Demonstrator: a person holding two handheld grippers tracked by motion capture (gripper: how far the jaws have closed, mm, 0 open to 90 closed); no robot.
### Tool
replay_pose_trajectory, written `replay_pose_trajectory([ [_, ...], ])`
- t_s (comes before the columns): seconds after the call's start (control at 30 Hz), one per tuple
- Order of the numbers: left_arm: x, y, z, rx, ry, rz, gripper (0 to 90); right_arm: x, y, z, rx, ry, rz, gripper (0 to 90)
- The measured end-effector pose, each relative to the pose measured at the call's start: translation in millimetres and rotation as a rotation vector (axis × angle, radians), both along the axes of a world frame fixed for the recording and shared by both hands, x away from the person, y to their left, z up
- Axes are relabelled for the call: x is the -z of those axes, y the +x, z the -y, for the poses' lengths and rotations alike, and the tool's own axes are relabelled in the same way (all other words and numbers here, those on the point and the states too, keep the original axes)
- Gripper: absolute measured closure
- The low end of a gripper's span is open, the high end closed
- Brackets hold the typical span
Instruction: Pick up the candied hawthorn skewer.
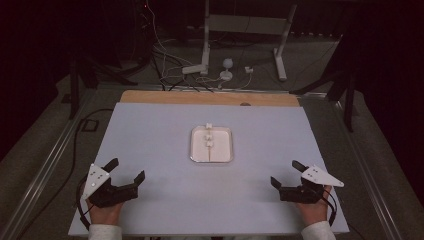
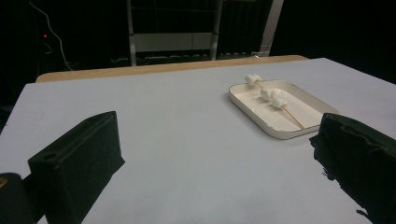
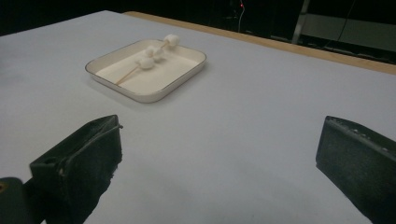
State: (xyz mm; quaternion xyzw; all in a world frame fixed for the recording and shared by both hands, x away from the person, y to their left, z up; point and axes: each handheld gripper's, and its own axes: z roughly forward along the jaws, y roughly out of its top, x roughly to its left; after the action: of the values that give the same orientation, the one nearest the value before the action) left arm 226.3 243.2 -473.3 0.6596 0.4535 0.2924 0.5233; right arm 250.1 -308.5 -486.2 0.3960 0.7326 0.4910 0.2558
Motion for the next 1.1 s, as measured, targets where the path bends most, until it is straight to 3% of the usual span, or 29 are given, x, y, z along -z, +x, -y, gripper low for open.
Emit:
replay_pose_trajectory([
  [0.33, -2.0, -1.0, 0.2, -0.045, -0.002, -0.02, 1.8, -1.8, -1.0, 0.0, 0.034, 0.004, -0.012, 0.4],
  [0.43, -6.3, 2.1, 2.5, -0.053, -0.012, -0.033, 1.8, -3.3, -2.8, -0.1, 0.052, 0.031, -0.015, 0.4],
  [0.67, -18.4, 8.8, 11.9, -0.014, -0.023, -0.049, 1.8, -3.7, -2.3, 0.2, 0.076, 0.001, -0.011, 0.4],
  [1.1, -27.2, 33.8, 36.7, 0.041, -0.022, -0.081, 1.7, -2.6, 2.7, 3.5, 0.1, 0.006, -0.023, 0.4],
])
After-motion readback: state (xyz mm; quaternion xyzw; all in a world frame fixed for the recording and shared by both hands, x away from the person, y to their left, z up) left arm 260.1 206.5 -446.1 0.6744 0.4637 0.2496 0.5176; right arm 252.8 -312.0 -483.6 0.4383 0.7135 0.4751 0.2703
